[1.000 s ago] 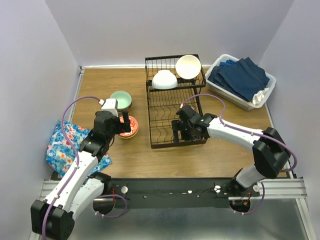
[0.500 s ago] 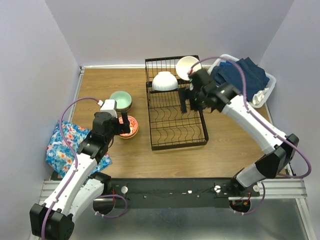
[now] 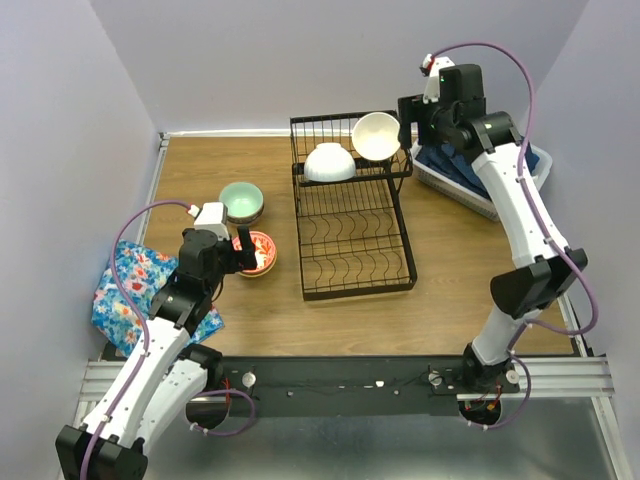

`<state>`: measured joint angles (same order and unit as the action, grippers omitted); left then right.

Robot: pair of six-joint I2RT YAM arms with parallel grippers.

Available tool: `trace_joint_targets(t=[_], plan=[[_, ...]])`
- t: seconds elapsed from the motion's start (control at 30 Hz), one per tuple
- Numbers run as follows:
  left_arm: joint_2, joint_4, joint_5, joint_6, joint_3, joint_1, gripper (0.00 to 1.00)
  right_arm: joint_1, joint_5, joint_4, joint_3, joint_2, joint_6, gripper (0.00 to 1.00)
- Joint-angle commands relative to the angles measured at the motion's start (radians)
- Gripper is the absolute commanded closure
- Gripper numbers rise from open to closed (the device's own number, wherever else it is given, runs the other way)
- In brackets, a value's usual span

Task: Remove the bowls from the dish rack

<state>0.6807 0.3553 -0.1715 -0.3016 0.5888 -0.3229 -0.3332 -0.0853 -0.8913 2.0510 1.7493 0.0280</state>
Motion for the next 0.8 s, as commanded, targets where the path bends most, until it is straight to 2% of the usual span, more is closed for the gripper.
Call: trace_joint_targets(t=[0.0, 0.17, 0.33, 0.47, 0.77], plan=[[-0.012, -0.030, 0.009, -0.007, -0.021, -0.005, 0.01, 0.000, 0.127, 0.175, 0.099, 0.078, -0.146, 0.12], [0.010, -0.033, 0.003, -0.004, -0.014, -0.005, 0.01, 0.000, 0.180, 0.297, 0.094, 0.136, -0.269, 0.18], [0.010, -0.029, -0.005, -0.002, -0.014, -0.005, 0.01, 0.000, 0.154, 0.325, 0.120, 0.199, -0.341, 0.22], [0.010, -0.035, -0.006, -0.001, -0.014, -0.005, 0.01, 0.000, 0.177, 0.370, 0.098, 0.225, -0.395, 0.30], [0.031, -0.039, -0.008, 0.012, -0.009, -0.005, 0.01, -0.001, 0.289, 0.345, 0.123, 0.283, -0.459, 0.46]])
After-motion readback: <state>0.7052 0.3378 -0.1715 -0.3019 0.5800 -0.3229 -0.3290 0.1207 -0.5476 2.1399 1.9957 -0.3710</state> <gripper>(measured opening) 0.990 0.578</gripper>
